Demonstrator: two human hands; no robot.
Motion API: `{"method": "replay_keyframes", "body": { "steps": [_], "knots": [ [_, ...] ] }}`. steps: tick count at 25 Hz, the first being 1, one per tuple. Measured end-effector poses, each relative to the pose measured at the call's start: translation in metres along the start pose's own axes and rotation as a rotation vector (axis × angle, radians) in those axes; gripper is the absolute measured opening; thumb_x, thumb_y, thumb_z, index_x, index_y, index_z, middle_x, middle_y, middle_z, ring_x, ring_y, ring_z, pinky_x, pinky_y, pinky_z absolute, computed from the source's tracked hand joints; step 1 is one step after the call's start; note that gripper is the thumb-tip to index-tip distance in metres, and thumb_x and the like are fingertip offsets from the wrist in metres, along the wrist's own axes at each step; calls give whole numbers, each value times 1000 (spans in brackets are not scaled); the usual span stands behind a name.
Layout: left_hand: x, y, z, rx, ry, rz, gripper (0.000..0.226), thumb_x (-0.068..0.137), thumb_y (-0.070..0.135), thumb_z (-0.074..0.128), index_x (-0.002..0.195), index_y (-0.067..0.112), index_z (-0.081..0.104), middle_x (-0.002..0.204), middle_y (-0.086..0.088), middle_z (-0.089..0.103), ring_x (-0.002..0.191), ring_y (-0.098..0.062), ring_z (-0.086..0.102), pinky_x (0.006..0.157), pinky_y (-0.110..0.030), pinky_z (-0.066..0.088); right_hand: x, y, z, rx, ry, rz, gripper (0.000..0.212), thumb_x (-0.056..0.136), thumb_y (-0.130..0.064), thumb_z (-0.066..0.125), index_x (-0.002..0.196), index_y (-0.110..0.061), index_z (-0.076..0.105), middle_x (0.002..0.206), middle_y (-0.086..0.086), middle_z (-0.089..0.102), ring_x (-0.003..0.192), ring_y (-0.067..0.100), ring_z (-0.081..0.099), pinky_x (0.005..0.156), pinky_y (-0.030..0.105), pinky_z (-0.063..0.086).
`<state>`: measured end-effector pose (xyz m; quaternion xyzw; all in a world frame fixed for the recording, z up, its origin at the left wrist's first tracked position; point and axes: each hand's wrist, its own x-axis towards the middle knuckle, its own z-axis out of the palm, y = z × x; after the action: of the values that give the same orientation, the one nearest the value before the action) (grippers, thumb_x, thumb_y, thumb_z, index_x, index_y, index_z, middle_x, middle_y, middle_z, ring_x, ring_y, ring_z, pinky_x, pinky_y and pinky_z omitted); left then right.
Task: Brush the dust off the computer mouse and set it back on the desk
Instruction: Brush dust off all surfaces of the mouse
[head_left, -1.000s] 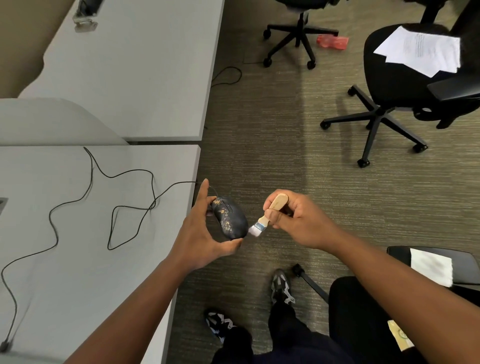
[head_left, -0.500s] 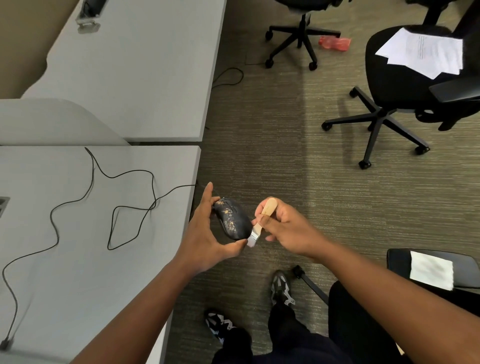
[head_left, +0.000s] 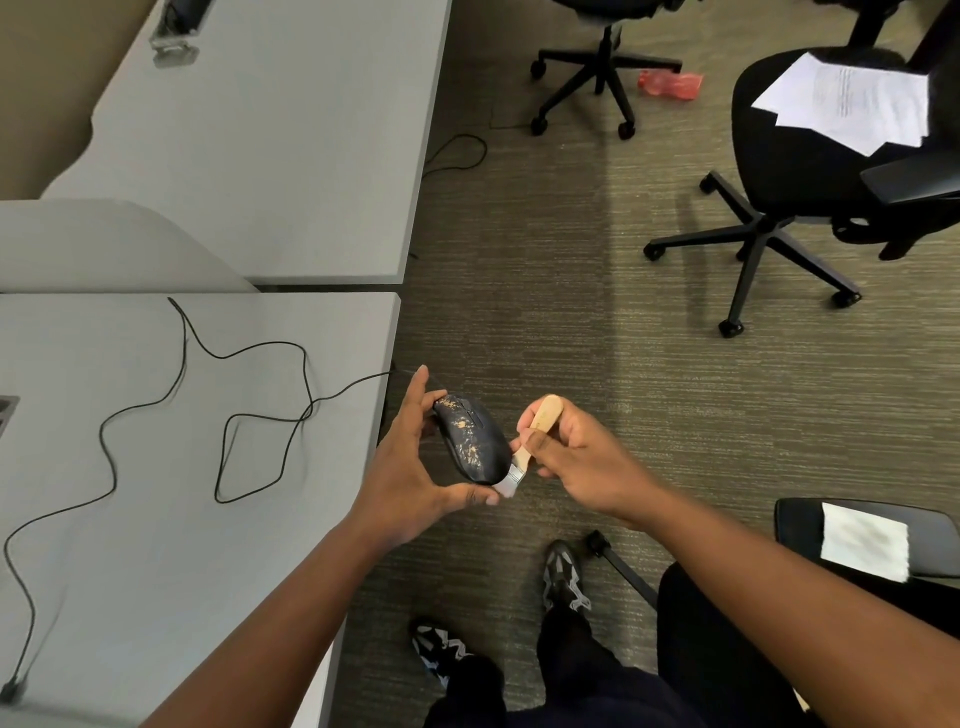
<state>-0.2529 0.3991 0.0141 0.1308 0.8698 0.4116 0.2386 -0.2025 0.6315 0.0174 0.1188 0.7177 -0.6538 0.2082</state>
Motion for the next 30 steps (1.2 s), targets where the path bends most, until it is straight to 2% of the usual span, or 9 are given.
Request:
{"method": "replay_keyframes", "body": {
  "steps": [3,5,7,9,12,16,21,28,30],
  "knots": [
    [-1,2,3,-6,27,31,149,55,53,99,167,33,4,141,59,23,131,13,46,119,-35,42,1,4,0,-6,-6,-16,6,105,-25,56,106,-25,62,115,27,68,93,29,62,93,59,53],
    [-3,3,4,-21,36,42,149,57,53,100,167,35,1,142,54,28,133,12,46,119,-36,42,1,6,-1,-33,8,-30,6,103,-27,59,100,-31,63,111,22,70,94,36,65,93,60,53],
    [-6,5,4,-35,40,49,148,57,57,97,165,41,-3,149,39,33,136,4,48,119,-35,42,1,5,-6,-58,77,-91,7,102,-28,63,96,-32,64,99,9,73,88,26,66,88,60,56],
    [-8,6,5,-36,49,61,147,58,52,98,164,43,-3,154,33,32,137,-1,49,119,-38,43,-1,0,-11,19,174,-217,7,101,-23,64,98,-29,66,85,-2,67,76,17,58,72,49,58],
    [-8,4,6,-25,63,76,146,61,29,103,167,23,2,144,57,19,136,-2,49,118,-44,44,-6,-18,-16,172,185,-424,8,99,-17,67,104,-21,72,83,17,64,67,16,48,58,26,42],
    [-8,0,4,14,52,87,149,62,29,102,166,35,-4,147,32,37,130,7,50,115,-33,46,-3,-31,-10,-64,57,-538,15,97,-11,70,110,-11,77,97,-5,76,87,6,70,77,22,53],
    [-3,1,1,31,91,64,151,60,30,103,162,46,-7,149,21,42,123,5,56,106,-28,49,-2,-31,-9,-232,-21,-529,18,94,-6,72,107,-17,79,107,-4,80,102,13,75,90,45,60],
    [1,-2,1,47,145,63,150,60,35,103,162,49,-6,154,15,43,122,-6,62,100,-26,48,-9,-35,-17,-272,-137,-520,24,94,8,66,105,-10,78,107,-5,79,102,9,74,88,26,59],
    [1,-2,1,53,151,64,149,60,35,103,162,50,-6,155,13,43,123,-8,62,100,-27,49,-11,-34,-19,-289,-164,-520,25,94,12,64,104,-7,77,104,-14,77,100,1,73,86,17,55]
  ]
}}
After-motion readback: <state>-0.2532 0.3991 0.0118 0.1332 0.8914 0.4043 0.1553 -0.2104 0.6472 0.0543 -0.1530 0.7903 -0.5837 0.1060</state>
